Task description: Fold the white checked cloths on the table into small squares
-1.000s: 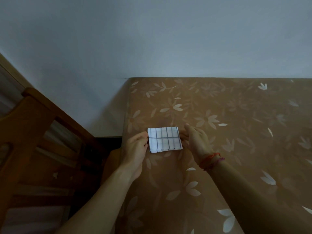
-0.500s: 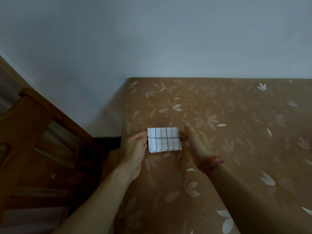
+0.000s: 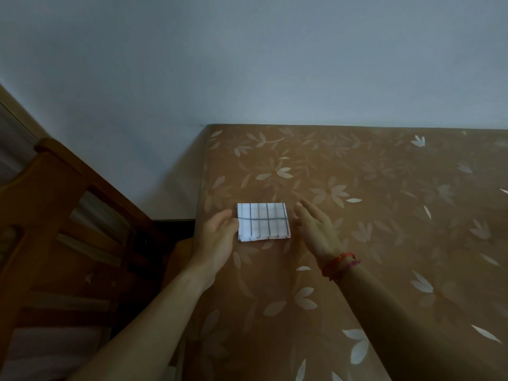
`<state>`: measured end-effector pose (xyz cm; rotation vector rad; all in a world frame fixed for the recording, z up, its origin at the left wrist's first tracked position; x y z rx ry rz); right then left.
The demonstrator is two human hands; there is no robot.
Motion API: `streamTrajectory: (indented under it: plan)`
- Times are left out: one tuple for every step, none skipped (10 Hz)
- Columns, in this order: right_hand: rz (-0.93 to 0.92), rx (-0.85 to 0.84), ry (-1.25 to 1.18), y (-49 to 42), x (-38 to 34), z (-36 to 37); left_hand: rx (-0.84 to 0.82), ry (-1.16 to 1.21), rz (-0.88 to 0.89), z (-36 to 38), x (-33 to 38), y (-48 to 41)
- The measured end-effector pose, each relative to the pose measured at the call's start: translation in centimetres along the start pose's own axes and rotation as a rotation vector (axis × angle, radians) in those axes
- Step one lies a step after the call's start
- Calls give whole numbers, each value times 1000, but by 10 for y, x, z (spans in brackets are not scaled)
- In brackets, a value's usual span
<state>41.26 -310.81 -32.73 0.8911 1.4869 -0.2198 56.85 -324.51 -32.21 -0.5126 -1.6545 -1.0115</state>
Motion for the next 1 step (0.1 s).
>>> streamTrajectory:
  plan:
    - [15,-10,177,11,1,-4,-1,-206,42,-1,18,19]
Point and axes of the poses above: each hand's wrist, its own y-axis away from the middle knuckle, its own z-axis out of the palm, x = y × z, the point moved 10 cm from there along -y, towards the middle knuckle, and after that the axes turned 13 degrees about -x, right-handed, at the moved point
